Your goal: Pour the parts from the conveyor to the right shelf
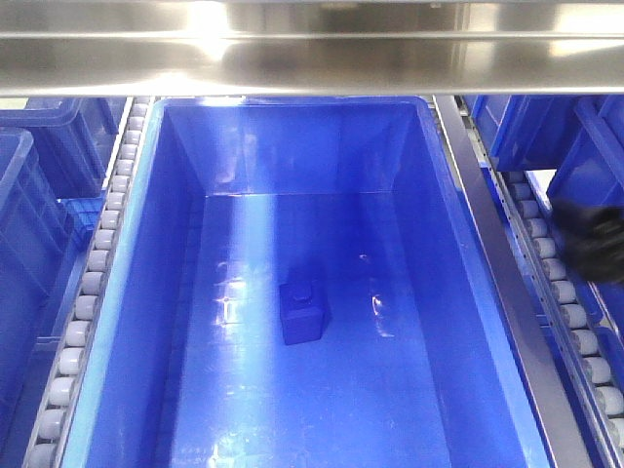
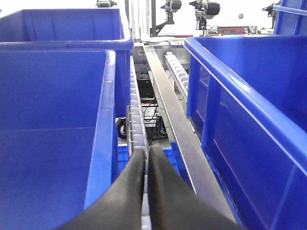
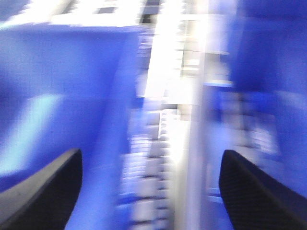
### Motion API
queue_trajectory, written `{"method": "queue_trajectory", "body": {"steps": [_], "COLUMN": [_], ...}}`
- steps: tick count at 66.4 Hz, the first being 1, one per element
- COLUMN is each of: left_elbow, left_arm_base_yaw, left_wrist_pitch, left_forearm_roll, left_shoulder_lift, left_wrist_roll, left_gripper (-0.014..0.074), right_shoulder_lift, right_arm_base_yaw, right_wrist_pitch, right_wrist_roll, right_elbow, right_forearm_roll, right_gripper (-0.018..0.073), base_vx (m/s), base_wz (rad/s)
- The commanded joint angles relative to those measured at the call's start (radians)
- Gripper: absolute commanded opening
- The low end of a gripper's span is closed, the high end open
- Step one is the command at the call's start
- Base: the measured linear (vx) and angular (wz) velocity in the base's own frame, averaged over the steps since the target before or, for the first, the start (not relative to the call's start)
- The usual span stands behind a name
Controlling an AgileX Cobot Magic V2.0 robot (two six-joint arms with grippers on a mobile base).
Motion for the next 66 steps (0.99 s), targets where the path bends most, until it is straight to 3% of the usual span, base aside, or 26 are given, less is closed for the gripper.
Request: {"method": "queue_trajectory", "body": {"steps": [1, 16, 52, 66], "left_elbow": [-0.019, -0.019, -0.019, -0.019], "left_arm_base_yaw": [-0.006, -0.006, -0.006, -0.006], "left_wrist_pitch": [-0.079, -0.079, -0.079, -0.079], "left_forearm_roll": [-0.006, -0.006, -0.006, -0.006], "left_shoulder_lift": [-0.012, -0.012, -0.012, -0.012], "left_wrist_roll": [-0.008, -0.008, -0.008, -0.008], "left_gripper": [-0.0006, -0.0006, -0.0006, -0.0006], "right_shoulder_lift": [-0.01, -0.129, -0.78, -0.818], "right_arm_base_yaw": [-0.055, -0.076, -0.076, -0.076], "right_wrist_pitch": [-0.051, -0.013, 0.067, -0.001], "right_wrist_roll": [0.0, 0.004, 0.003, -0.004], "right_elbow": [-0.026, 0.018, 0.291, 0.375], "right_forearm_roll": [-0.022, -0.023, -0.044, -0.055], "right_gripper": [0.0557, 0.0557, 0.0538, 0.0467], "base_vx": [0.0, 0.0, 0.0, 0.0], "base_wz": [0.0, 0.0, 0.0, 0.0]}}
